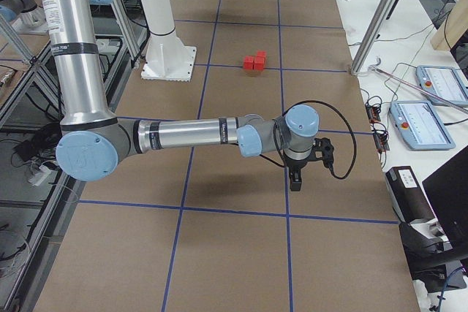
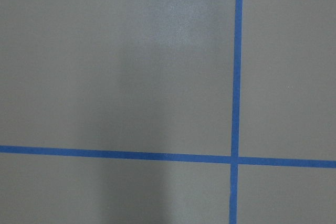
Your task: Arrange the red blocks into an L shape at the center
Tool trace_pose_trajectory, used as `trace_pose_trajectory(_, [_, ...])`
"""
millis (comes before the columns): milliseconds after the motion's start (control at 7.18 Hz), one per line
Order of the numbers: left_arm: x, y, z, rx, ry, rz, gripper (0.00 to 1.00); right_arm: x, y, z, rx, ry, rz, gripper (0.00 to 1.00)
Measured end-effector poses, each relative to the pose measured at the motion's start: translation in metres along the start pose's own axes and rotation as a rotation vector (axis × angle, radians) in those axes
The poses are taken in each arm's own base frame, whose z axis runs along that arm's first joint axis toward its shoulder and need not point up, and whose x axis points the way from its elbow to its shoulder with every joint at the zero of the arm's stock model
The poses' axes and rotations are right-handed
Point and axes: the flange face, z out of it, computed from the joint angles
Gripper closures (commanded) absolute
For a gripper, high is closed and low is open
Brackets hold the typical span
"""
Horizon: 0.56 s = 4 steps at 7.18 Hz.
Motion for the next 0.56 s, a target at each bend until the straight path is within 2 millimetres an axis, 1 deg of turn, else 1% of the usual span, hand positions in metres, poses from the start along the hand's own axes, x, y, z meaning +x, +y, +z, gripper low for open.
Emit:
trace_pose_trajectory(279, [-0.017, 0.0, -0.013, -0.013, 0.019, -0.028, 0.0, 0.009, 0.0, -0.005, -0.017, 0.006, 0.039, 0.0])
trace_pose_trajectory(557, [-0.03, 0.002, -0.019, -0.048, 0.014, -0.049, 0.0, 0.017, 0.003, -0.008, -0.038, 0.01, 0.079, 0.0])
